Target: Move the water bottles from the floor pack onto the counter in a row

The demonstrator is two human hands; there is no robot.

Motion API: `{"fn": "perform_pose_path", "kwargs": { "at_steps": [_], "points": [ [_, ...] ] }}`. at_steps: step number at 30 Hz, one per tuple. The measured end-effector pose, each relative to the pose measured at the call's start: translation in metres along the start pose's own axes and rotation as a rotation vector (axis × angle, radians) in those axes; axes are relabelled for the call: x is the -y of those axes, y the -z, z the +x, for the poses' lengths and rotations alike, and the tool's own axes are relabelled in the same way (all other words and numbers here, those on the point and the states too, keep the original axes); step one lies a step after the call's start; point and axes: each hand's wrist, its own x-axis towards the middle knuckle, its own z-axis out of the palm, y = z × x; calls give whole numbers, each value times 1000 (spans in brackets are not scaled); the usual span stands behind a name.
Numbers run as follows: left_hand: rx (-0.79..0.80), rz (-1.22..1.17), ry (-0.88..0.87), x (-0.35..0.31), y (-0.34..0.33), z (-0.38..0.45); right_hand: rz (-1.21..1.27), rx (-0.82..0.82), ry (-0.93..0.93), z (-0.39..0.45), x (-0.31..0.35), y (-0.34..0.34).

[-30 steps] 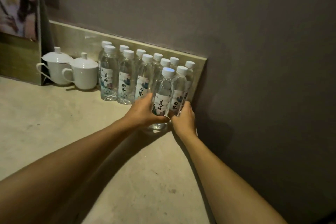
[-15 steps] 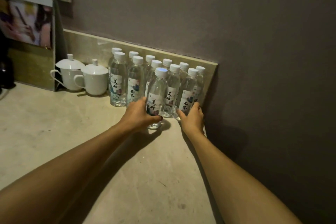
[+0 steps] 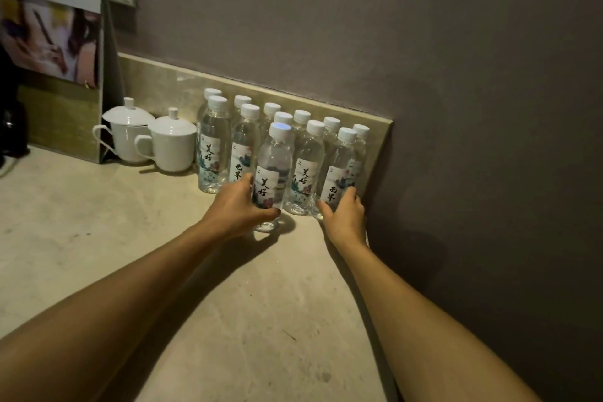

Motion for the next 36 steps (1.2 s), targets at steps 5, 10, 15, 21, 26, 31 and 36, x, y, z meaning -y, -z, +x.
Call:
{"fn": "perform_pose_path", "kwargs": {
  "at_steps": [5,10,15,21,26,31,36],
  "points": [
    [-55,34,43,10,18,-1,88,55,-55,6,-1,-1],
    [-108,22,70,17,30,-4,141,75,-97,9,-3,-2],
    [-139,24,76,25,41,-4,148,58,-92,7,-7,-6],
    [-219,92,100,41,57,-2,152,62,-113,7,-10,-6],
    [-203,103,101,55,73,6,132,60,-137,6,-7,-9],
    [-209,125,107,69,86,12,76,106,-154,8,-4,-10],
    [-191,107,94,76,90,17,39,108,-159,7,-6,-13]
  ]
}}
